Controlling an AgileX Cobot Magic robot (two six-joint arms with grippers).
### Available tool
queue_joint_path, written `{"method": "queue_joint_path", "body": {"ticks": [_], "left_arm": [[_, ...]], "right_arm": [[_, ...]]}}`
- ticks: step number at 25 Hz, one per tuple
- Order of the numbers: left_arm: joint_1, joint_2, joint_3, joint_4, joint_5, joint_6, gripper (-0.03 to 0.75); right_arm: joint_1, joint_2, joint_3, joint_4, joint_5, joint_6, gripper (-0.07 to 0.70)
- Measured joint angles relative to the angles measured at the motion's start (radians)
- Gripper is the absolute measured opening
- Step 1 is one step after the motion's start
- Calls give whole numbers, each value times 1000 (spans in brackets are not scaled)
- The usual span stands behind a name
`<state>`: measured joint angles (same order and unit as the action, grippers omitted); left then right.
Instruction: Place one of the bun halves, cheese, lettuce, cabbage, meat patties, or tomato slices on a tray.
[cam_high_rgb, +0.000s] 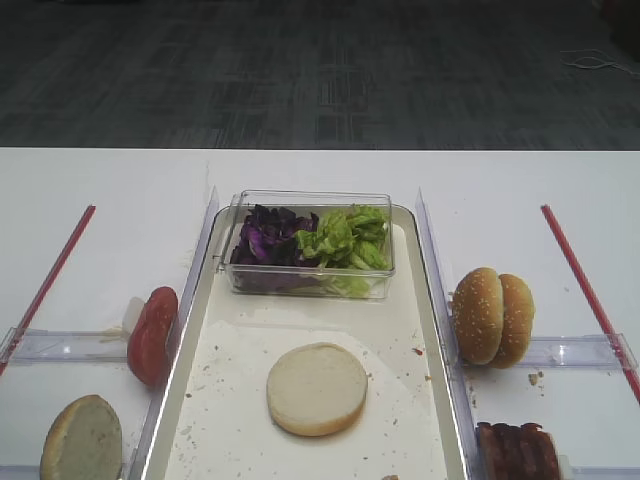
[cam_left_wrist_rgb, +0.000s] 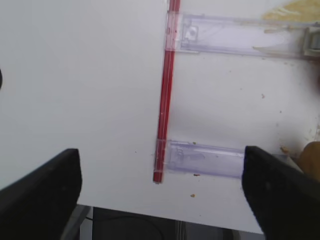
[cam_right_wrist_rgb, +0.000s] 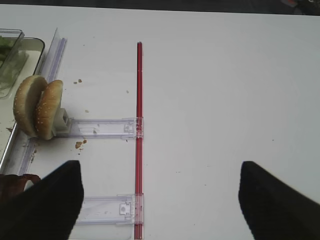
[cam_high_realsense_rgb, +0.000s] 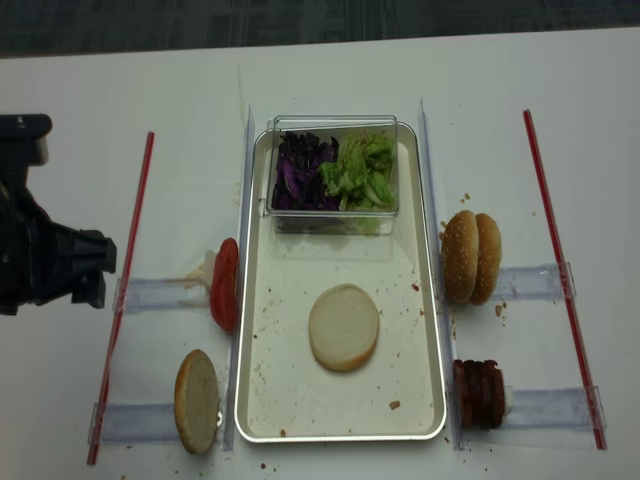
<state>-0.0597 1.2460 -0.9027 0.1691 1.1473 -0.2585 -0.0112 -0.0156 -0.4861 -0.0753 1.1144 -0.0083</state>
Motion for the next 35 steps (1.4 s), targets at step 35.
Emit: {"method": "queue_joint_path", "body": {"ticks": [35], "left_arm": [[0, -1066, 410, -121, 28, 157, 619]], "right_arm": [[0, 0, 0, 0, 0, 0, 657]]}}
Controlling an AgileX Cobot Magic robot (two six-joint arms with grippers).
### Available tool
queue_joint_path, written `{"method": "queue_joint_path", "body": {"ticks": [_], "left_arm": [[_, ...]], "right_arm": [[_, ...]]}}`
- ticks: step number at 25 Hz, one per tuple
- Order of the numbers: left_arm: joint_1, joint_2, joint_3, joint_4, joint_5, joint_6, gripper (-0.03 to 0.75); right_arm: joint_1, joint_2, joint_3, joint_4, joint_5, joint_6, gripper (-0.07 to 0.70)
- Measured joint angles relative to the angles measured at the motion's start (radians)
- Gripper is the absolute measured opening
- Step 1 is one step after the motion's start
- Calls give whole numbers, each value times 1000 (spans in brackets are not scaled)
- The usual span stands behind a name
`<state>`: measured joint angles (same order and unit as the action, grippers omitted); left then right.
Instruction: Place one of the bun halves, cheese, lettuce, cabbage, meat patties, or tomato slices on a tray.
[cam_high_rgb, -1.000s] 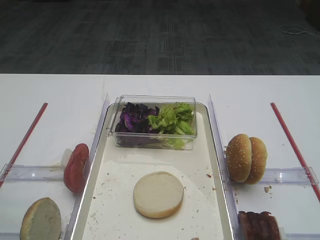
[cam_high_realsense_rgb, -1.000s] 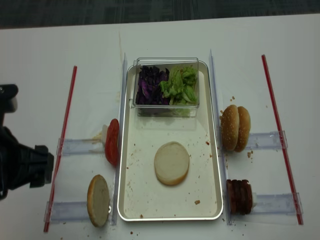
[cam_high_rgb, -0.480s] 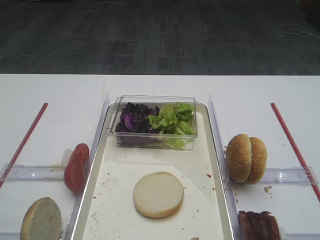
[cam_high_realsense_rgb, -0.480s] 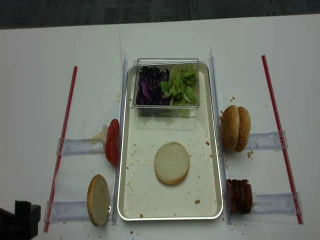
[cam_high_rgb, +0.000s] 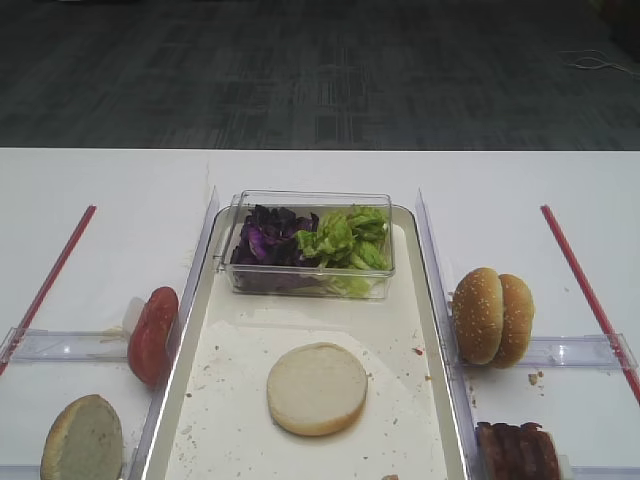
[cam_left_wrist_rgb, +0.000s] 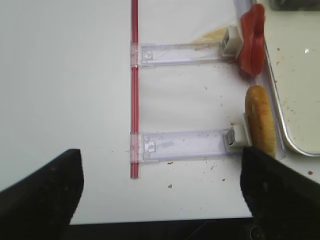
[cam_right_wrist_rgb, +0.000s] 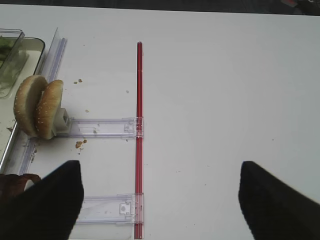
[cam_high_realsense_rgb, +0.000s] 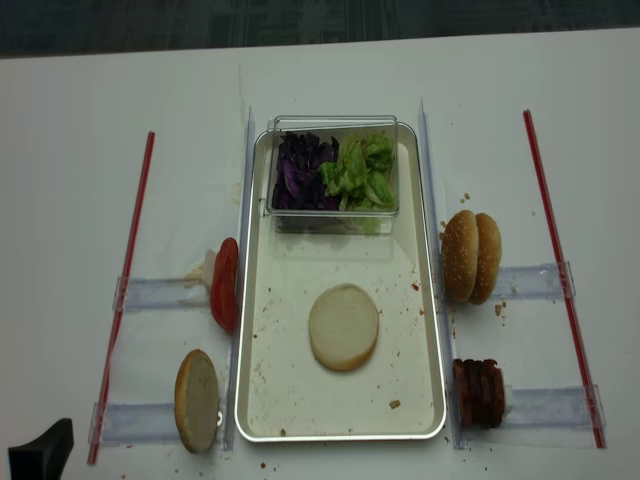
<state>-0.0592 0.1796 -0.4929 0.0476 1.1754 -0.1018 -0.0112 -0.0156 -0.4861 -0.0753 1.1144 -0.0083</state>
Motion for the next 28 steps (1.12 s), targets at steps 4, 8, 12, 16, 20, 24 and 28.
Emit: {"method": "queue_joint_path", "body": {"ticks": [4, 8, 12, 16, 20, 24, 28], "left_arm": [[0, -122, 0, -2, 0, 4, 619], [2, -191, 0, -3, 3, 5, 618], [2, -194, 0, -7, 5, 12, 617], [2, -195, 0, -7, 5, 16, 617], [2, -196, 0, -7, 5, 18, 617], [2, -196, 0, -7, 5, 20, 617], [2, -196, 0, -7, 5, 20, 617]], "right_arm": [[0, 0, 0, 0, 0, 0, 657], [0, 0, 0, 0, 0, 0, 657], [0, 0, 0, 0, 0, 0, 657], [0, 0, 0, 0, 0, 0, 657], [0, 0, 0, 0, 0, 0, 657], [0, 0, 0, 0, 0, 0, 657], [0, 0, 0, 0, 0, 0, 657]]}}
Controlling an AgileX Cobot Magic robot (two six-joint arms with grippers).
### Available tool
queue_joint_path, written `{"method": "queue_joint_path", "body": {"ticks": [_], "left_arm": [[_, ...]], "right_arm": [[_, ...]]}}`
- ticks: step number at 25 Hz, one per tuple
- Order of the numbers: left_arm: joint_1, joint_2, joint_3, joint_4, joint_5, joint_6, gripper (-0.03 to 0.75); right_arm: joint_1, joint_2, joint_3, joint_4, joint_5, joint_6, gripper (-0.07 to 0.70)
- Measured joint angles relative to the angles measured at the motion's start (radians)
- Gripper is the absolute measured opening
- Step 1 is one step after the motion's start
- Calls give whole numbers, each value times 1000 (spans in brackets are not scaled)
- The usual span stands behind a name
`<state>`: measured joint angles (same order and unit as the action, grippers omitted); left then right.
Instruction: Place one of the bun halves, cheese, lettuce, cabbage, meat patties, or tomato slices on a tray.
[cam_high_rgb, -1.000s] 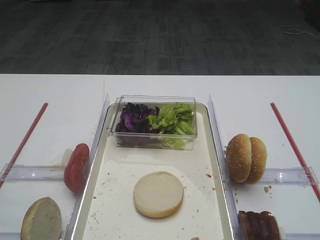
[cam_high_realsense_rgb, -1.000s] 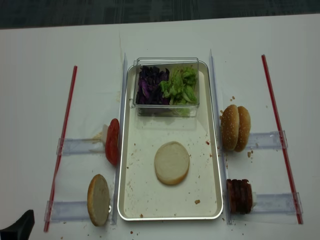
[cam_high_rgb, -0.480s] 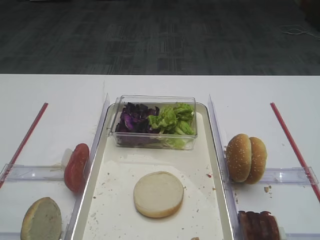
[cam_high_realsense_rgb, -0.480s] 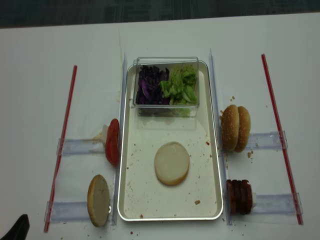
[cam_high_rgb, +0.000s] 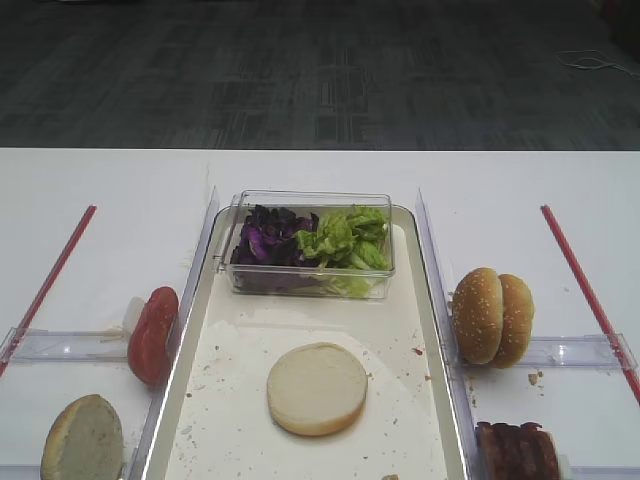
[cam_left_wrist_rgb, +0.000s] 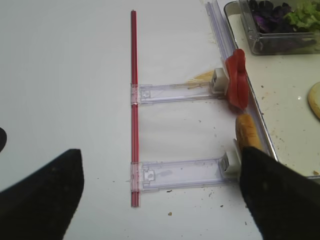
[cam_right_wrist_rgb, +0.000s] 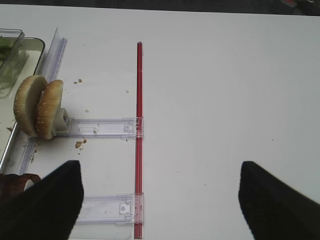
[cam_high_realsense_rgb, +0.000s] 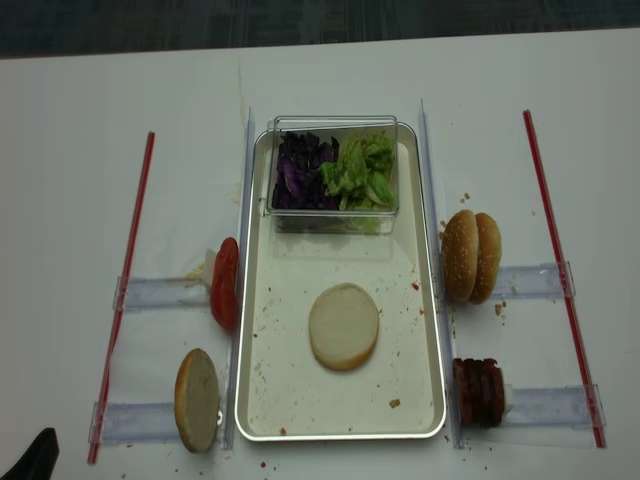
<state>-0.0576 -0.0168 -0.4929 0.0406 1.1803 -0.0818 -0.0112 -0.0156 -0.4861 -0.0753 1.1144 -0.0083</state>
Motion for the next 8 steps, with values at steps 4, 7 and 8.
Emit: {"method": "queue_joint_path", "body": {"ticks": [4, 7, 8], "left_arm": [[0, 0, 0, 0, 0, 0, 617], [0, 0, 0, 0, 0, 2, 617], [0, 0, 0, 0, 0, 2, 617]], "right_arm": [[0, 0, 0, 0, 0, 0, 657], [0, 0, 0, 0, 0, 0, 657], [0, 0, 0, 0, 0, 0, 657]]}}
